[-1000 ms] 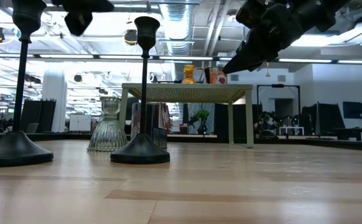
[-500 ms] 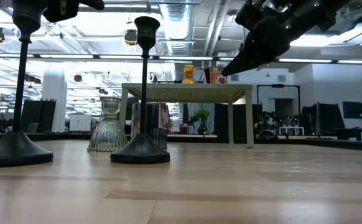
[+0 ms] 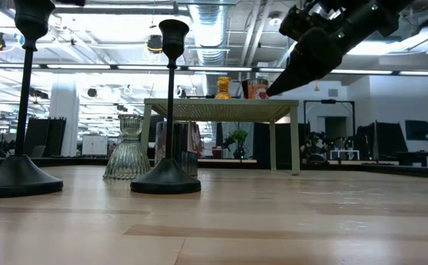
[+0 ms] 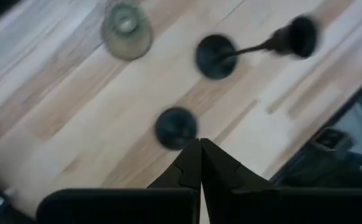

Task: Pick & Place candle stick holders
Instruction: Put the left black holder on the shelf

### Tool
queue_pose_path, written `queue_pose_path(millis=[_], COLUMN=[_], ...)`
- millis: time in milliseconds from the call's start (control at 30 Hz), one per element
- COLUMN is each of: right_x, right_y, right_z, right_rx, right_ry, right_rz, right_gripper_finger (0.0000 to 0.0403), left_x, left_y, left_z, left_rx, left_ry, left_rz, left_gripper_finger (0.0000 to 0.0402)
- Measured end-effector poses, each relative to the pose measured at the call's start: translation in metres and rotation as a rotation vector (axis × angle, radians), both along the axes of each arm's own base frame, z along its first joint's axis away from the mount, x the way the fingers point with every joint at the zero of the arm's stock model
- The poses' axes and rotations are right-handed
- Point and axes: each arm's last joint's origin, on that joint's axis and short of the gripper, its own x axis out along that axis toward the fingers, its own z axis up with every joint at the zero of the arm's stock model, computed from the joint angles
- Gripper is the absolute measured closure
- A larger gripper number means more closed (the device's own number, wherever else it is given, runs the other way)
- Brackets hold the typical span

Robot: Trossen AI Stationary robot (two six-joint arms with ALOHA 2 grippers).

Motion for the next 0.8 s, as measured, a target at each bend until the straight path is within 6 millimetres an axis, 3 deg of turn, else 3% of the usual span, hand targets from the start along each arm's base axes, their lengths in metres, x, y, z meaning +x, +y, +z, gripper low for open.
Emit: queue_pose_path(millis=[100, 233, 600, 800], right_x=[0.0, 0.0, 0.0, 0.0], right_y=[0.0, 0.0, 0.0, 0.0], right_z=[0.0, 0.0, 0.0, 0.0], right_rx=[0.001, 0.0, 0.001, 0.001], right_ry=[-0.001, -0.001, 0.003, 0.003], right_rz=[0.0, 0.0, 0.0, 0.001], right_gripper_finger=[0.0333, 0.0333, 0.0333, 0.0333], left_x=[0.001, 0.002, 0.03, 0.025], left_y=[-0.001, -0.002, -0.027, -0.023], left_z=[0.011, 0.012, -0.018, -0.012], left_rx=[-0.014, -0.037, -0.175, -0.207], left_ry=[-0.04, -0.034, 0.173, 0.162], left_rz=[0.002, 0.033, -0.012, -0.02], left_gripper_finger=[0.04, 0.04, 0.04, 0.0399])
